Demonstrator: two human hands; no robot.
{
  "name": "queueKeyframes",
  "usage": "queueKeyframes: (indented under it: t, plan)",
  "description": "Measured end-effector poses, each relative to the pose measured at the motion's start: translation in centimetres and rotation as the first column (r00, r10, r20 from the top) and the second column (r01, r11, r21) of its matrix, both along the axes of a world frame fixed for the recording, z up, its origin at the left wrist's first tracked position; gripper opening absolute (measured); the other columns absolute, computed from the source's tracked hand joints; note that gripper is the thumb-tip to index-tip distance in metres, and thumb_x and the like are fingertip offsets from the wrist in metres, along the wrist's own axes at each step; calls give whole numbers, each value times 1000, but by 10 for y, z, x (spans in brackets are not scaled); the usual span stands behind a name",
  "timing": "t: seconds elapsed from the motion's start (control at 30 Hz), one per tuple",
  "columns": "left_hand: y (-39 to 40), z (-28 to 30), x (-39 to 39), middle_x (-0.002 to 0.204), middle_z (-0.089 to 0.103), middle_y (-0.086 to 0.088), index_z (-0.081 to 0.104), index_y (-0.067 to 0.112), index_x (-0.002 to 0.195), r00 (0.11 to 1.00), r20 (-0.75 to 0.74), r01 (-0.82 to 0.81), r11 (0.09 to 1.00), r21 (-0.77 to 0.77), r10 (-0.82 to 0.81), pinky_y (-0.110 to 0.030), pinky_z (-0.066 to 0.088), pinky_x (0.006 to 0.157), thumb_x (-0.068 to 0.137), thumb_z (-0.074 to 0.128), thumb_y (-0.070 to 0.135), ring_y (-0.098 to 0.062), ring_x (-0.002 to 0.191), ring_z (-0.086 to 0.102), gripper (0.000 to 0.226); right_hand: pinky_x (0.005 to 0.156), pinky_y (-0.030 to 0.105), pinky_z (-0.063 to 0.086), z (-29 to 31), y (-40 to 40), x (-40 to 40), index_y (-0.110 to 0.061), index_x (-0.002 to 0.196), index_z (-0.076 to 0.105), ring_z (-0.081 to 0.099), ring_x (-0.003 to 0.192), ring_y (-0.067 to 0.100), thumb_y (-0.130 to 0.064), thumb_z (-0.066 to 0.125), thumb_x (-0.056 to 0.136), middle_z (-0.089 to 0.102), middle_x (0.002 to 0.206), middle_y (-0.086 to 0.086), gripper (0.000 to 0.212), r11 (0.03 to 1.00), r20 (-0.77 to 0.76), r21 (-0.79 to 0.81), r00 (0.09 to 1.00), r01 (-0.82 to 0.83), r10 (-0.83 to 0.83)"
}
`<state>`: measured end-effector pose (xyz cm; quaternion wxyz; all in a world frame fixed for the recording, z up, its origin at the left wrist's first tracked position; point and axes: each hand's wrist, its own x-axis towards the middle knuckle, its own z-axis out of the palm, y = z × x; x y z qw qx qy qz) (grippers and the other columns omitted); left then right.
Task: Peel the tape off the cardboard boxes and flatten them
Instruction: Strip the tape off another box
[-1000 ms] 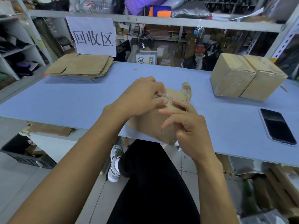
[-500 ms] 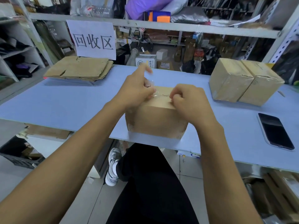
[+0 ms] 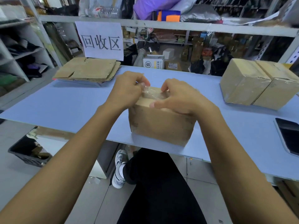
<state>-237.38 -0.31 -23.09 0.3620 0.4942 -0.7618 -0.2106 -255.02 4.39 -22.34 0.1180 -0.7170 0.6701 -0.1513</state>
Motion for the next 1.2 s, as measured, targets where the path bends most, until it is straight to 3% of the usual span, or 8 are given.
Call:
queueKeyframes:
  t: [0.07,0.17,0.43,0.53,0.63,0.97,1.1,1.2]
  plan:
    - [0,-3,-7,85,70,5,74,21,90,996,88,33,999,12,-34,-13,37,65,94,56,24,-12,91,60,19,75,37,36,2,-7,9,-20,109,56,45,105,24,-65,72,75,50,108,-2,59,1000,-44,-23,999,8,-9]
    - [2,-11,-13,89,61,2,75,28,91,976,218,-2,1000,-8,4,-26,30,76,80,60,54,-24,104,42,32,85,37,39,-12,-5,17,-18,106,55,44,109,25,-49,71,79,48,103,-3,44,993,88,-122,996,-10,20]
    - [10,-2,-36,58,51,-5,49,13,56,951,288,-85,991,-102,112,-33,24,47,85,60,25,-26,64,50,34,97,38,43,-16,-4,16,-25,138,40,53,117,20,-41,87,65,56,128,-7,89,996,217,-69,973,-57,71]
    - [6,-5,-32,65,65,-7,68,11,67,976,194,-82,994,-71,95,-35,44,54,80,61,18,-26,73,61,16,108,41,38,-16,-5,15,-27,154,24,49,129,17,-46,90,63,51,143,-9,115,996,230,-55,970,-73,84]
    - [0,-3,-19,79,71,2,70,21,91,992,50,-114,993,30,112,-39,55,77,79,68,22,-22,88,67,12,113,42,34,-16,-5,15,-27,159,14,41,138,18,-57,89,62,43,152,-5,126,997,187,-37,979,-73,79]
    - [-7,-11,32,72,70,-6,70,11,78,983,-80,-155,977,148,168,-44,60,78,94,58,12,-23,76,70,20,113,40,29,-14,-3,17,-31,153,35,35,140,18,-66,77,71,39,154,-6,98,994,53,-39,993,-101,103]
    - [-5,-9,22,82,69,-19,61,-3,70,984,-51,-166,979,117,173,-42,52,72,100,51,41,-31,77,62,54,112,39,29,-16,-4,16,-31,149,40,38,137,17,-65,77,73,42,150,-7,91,993,51,-58,993,-99,102]
    - [-3,-6,15,83,67,-8,70,7,79,972,138,-202,978,57,193,-40,52,70,75,66,67,-23,87,57,60,109,38,31,-16,-5,16,-32,146,43,41,134,16,-63,78,74,45,147,-7,86,992,56,-69,992,-107,111]
